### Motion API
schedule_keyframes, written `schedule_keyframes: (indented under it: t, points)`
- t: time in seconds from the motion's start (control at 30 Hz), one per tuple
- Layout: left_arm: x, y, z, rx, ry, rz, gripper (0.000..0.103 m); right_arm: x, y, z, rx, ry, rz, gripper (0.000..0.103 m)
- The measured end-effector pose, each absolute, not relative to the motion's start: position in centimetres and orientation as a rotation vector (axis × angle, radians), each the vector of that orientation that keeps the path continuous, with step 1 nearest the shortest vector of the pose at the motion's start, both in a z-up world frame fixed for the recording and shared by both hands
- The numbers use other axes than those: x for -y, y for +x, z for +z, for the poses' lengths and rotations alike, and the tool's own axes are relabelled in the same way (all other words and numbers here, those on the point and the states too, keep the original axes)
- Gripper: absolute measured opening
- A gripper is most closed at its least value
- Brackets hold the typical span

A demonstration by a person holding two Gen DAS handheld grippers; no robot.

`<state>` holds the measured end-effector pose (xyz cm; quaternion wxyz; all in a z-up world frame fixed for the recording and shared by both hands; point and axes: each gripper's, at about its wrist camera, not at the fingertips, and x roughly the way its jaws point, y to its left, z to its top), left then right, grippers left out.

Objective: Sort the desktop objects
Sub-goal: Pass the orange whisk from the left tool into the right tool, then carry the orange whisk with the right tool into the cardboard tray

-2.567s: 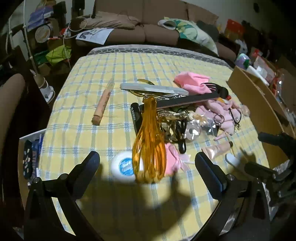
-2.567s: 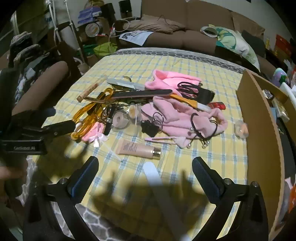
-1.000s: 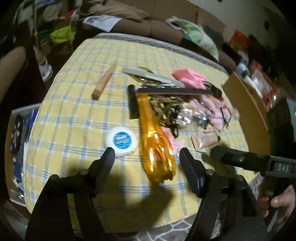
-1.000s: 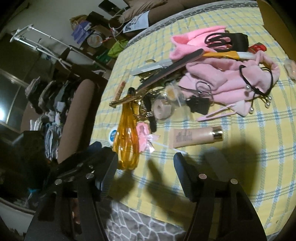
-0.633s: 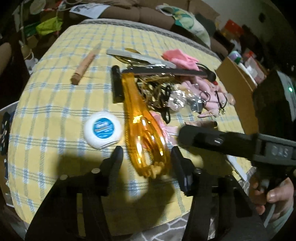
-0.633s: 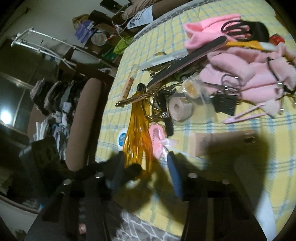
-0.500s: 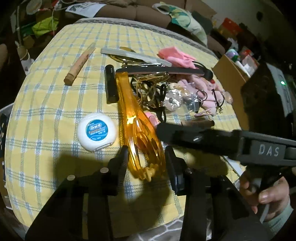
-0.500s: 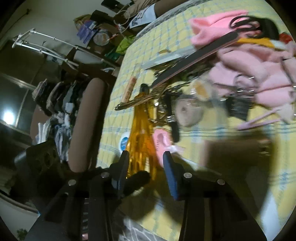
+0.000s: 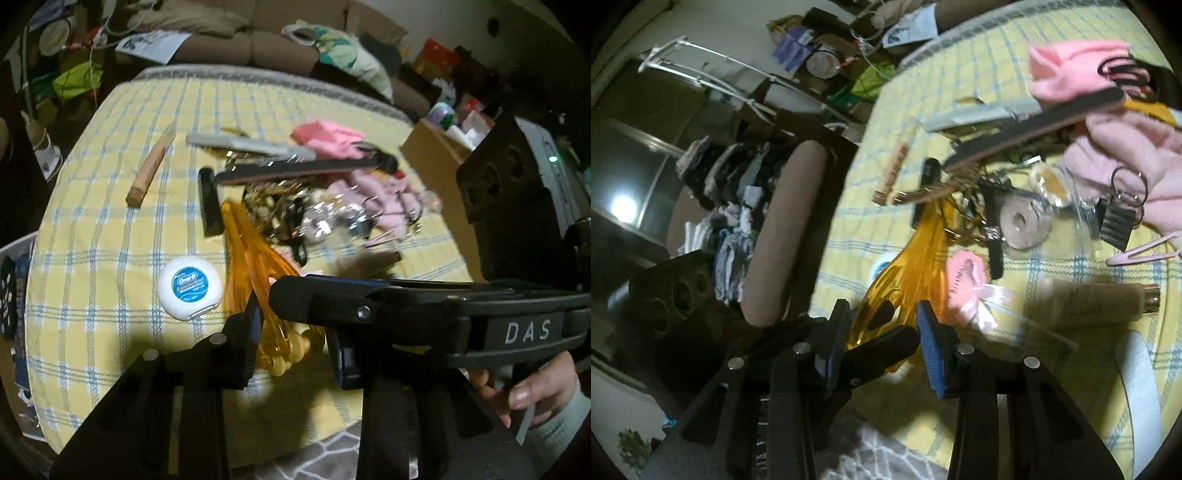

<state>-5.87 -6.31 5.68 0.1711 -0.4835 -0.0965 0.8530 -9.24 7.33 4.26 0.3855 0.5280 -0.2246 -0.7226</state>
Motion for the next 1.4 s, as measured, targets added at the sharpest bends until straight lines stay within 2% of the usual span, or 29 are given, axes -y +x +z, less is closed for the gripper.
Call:
schedule_keyframes:
  t: [0.53, 0.97, 1.4]
  points:
    - [3.9, -3.6, 12.1, 0.245, -1.044, 2.451, 0.028, -10.5, -7.7, 10.7, 0.675, 1.155, -1.814, 0.038]
    - [-1.1, -2.7, 15.1, 0.201, -0.962, 2.395, 0.029, -15.8, -6.0, 13.6, 0.742, 1.091, -1.862, 0.039]
    - [-13.1, -3.4, 20.1, 0.103, -0.899, 2.242, 0.03, -27.2, -3.6, 19.2, 0.773, 0.988, -2.054, 0.039]
